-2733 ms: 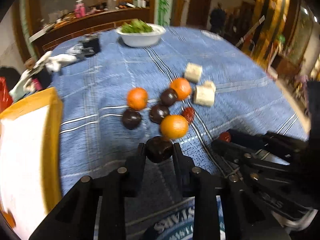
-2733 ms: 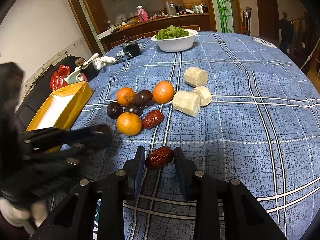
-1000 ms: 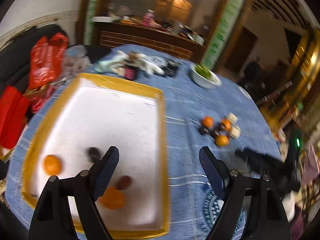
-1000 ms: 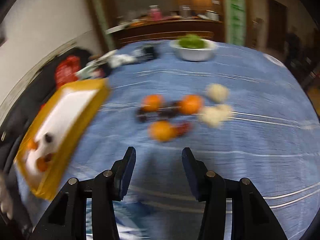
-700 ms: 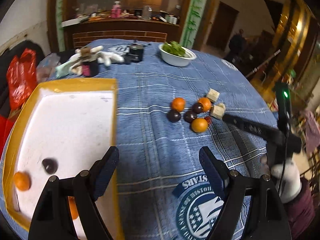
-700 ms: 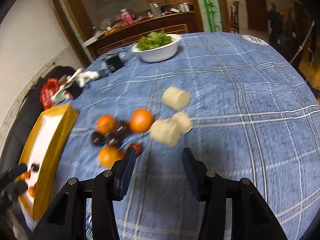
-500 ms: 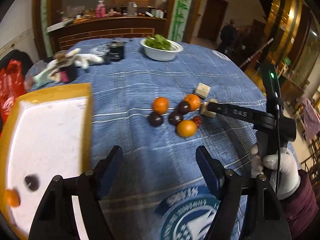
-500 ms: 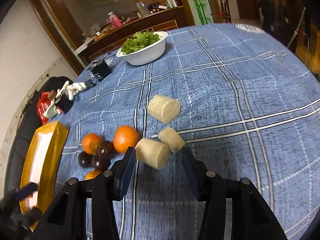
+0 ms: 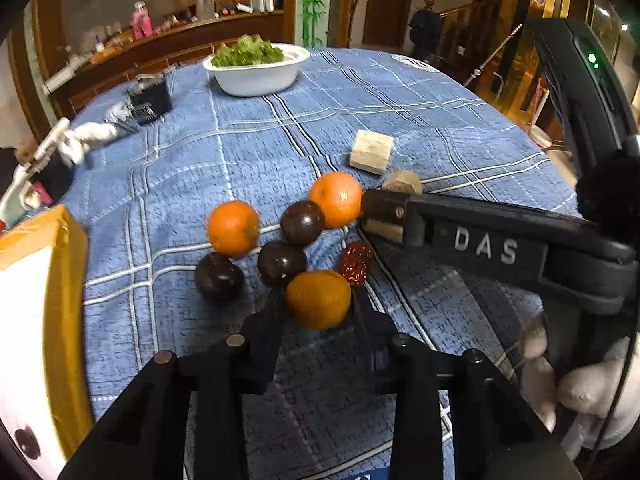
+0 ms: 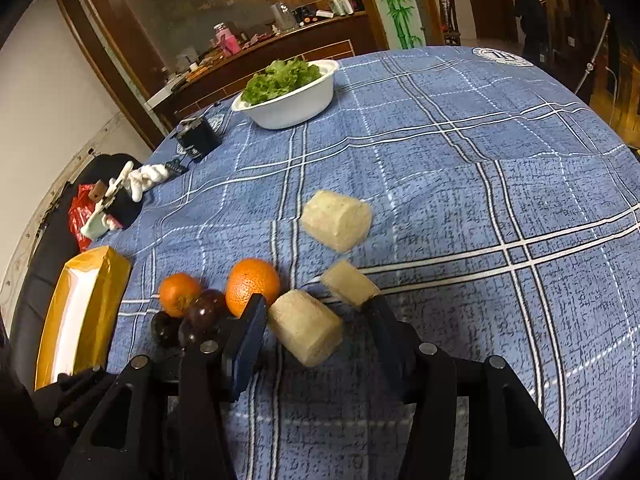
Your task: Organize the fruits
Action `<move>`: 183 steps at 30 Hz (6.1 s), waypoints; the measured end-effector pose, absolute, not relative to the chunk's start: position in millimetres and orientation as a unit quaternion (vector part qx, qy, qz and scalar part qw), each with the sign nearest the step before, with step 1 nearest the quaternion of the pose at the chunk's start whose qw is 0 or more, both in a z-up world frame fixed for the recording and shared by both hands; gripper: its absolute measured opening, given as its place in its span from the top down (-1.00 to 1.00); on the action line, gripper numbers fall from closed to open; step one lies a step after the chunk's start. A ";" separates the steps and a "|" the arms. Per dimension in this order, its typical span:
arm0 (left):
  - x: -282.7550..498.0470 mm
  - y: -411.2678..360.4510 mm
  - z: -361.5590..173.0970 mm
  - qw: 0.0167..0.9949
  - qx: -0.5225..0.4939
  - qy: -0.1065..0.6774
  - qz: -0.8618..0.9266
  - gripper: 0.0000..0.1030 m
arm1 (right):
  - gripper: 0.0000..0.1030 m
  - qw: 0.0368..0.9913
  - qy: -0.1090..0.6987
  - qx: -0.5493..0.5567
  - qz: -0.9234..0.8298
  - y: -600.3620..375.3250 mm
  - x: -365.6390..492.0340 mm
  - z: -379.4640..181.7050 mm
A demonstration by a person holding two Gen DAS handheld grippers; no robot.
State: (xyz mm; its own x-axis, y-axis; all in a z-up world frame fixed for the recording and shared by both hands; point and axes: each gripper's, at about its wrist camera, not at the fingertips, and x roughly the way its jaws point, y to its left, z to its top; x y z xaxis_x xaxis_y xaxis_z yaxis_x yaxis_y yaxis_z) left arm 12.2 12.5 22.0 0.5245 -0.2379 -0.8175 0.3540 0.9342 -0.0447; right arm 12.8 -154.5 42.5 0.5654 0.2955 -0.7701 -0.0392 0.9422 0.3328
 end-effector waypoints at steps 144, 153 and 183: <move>-95.4 6.4 162.9 0.918 -0.122 0.334 -0.175 -0.68 | -0.29 0.842 0.370 0.161 -0.358 -574.6 -335.5 141.6; -104.3 2.0 171.7 0.924 -0.110 0.327 -0.164 -0.68 | -0.30 0.923 0.352 0.145 -0.061 -443.0 -178.4 200.8; -110.2 18.9 171.4 0.946 -0.061 0.295 -0.121 -0.68 | -0.56 0.903 0.392 0.109 0.139 -269.6 -161.9 134.5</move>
